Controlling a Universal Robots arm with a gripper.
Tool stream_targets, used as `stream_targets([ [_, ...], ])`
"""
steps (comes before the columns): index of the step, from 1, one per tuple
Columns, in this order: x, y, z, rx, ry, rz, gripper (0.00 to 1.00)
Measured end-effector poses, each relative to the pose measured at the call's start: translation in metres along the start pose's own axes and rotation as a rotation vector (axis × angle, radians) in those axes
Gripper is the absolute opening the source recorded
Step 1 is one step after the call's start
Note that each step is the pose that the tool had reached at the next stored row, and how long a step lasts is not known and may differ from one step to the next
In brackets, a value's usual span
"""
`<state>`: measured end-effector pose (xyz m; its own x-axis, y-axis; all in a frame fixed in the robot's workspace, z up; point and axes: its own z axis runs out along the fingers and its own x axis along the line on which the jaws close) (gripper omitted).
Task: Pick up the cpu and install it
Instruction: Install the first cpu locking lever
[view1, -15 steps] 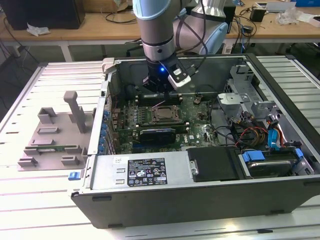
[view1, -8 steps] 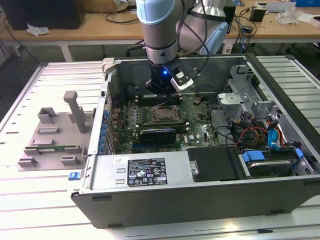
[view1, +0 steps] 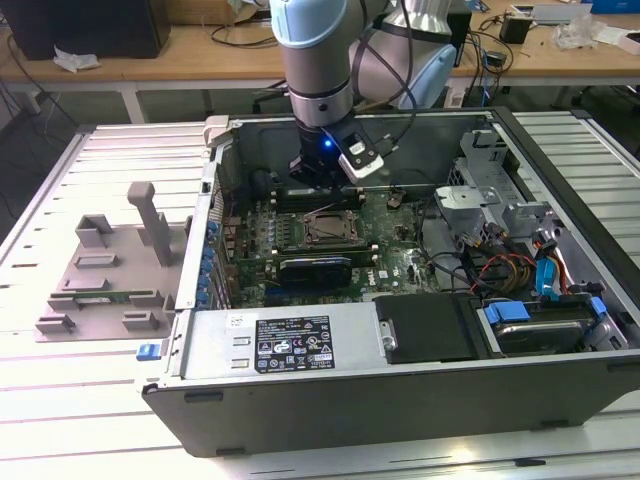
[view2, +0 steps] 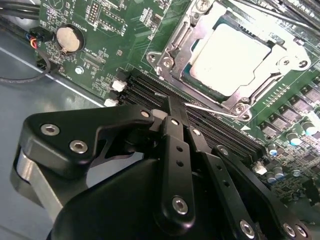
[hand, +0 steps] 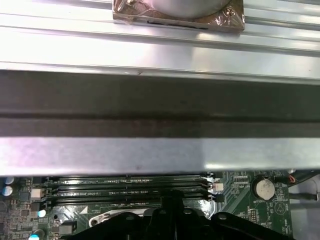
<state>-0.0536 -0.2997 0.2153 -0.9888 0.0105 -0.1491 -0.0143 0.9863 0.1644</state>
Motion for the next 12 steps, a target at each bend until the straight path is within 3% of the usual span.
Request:
stream_targets([
  [8, 0.0061, -0.0011, 0.006, 0.0052, -0.0074, 0.005, 0.11],
  [10, 0.0063, -0.0013, 0.0072, 0.0087, -0.0084, 0.01, 0.11],
  [12, 0.0066, -0.0016, 0.0089, 0.0187, -0.0144, 0.048, 0.11],
])
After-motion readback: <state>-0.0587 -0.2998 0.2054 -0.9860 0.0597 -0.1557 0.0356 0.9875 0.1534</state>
